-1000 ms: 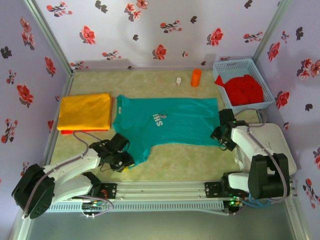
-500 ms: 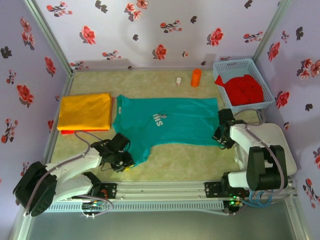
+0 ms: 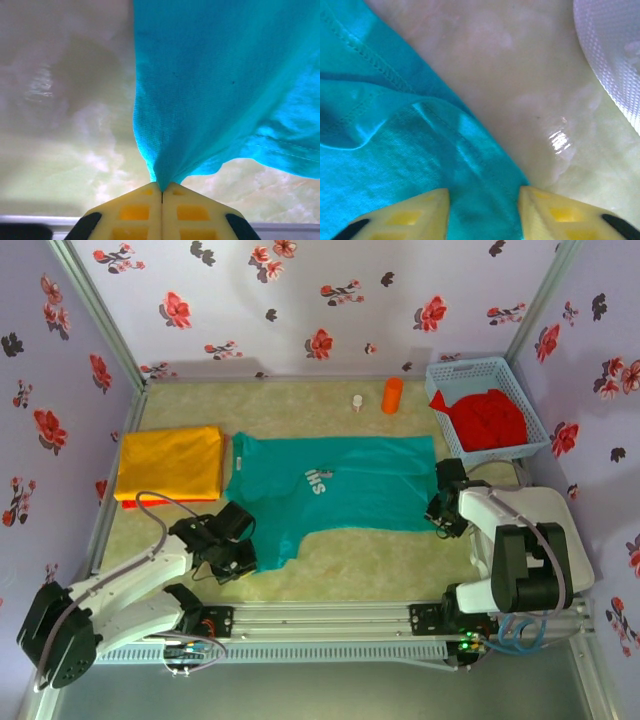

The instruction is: Fold and stack the t-shirts

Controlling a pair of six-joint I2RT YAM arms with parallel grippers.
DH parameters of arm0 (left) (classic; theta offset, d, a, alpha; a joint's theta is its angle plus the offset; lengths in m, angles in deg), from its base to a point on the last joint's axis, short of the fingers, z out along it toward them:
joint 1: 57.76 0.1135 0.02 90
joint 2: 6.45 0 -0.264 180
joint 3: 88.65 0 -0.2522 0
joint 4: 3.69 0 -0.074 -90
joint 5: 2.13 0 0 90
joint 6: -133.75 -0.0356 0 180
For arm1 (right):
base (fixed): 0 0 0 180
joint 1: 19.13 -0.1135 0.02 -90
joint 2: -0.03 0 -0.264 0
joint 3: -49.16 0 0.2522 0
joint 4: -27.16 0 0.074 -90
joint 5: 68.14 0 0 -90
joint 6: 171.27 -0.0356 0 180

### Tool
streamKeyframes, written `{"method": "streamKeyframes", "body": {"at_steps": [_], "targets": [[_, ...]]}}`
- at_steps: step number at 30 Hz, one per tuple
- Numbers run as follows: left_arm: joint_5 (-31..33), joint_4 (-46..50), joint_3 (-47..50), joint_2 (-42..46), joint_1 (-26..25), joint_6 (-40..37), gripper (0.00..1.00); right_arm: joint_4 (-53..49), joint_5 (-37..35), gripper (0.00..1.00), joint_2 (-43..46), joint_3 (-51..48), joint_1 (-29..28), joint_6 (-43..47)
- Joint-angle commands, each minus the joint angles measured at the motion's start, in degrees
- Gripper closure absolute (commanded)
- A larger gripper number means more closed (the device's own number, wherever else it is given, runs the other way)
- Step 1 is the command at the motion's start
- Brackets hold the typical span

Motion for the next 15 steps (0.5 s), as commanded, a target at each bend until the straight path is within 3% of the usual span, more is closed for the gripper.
{"method": "streamKeyframes", "body": {"at_steps": [1,7,15], "targets": [[2.97,7.98,-2.69,1.2,0.71,-2.33,0.97,-3.72,-0.38,0.52,2.6,-0.89,0.38,-0.4],[3.28,7.76,-3.19,-0.55,2.34,-5.13,0.97,-5.21,0.99,0.47,4.67,-1.43,0.32,-0.57],[3.19,7.47,-5.87,-2.64,6.78,-10.25,0.98,-4.95,3.21,0.52,0.82,-2.52,-1.4,-1.74]]}}
